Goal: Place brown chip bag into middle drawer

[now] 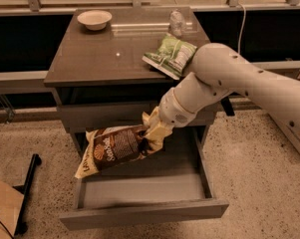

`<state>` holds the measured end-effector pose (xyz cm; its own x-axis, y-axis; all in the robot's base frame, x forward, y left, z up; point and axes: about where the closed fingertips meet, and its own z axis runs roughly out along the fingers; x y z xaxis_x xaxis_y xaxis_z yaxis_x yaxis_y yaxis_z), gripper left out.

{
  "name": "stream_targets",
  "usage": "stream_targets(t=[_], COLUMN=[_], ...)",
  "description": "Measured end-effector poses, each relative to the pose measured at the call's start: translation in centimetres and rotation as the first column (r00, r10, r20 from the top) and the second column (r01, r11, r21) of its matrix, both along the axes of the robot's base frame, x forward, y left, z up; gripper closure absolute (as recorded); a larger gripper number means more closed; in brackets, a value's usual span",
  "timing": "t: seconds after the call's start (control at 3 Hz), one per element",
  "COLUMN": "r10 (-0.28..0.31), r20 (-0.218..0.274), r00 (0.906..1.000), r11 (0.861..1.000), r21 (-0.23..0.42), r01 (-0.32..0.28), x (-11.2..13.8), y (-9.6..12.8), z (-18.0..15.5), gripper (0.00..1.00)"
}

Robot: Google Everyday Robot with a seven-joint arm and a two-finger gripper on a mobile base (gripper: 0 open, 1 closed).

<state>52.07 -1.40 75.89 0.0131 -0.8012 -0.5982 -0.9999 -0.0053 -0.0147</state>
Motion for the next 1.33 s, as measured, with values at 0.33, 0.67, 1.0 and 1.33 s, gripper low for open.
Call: stream_targets(t=[0.33,0.67,1.0,1.33], r10=[-0.044,-0.084,-0.1,-0.106], r20=[-0.027,-0.045,-0.07,-0.122], r00=[0.9987,0.9954,0.9925,0.9868], r11=[0.996,0.981,0.972,0.966], r21=[0.082,0.17,0.206,0.224], r01=[0.046,0.091,0.112,0.132], x=[0.3,0.5,0.9,1.2], y=[-0.8,-2.3,-4.1,-5.6], z=[-4.0,-7.9,-11.9,-16.2], gripper=[1.0,1.0,1.0,1.0])
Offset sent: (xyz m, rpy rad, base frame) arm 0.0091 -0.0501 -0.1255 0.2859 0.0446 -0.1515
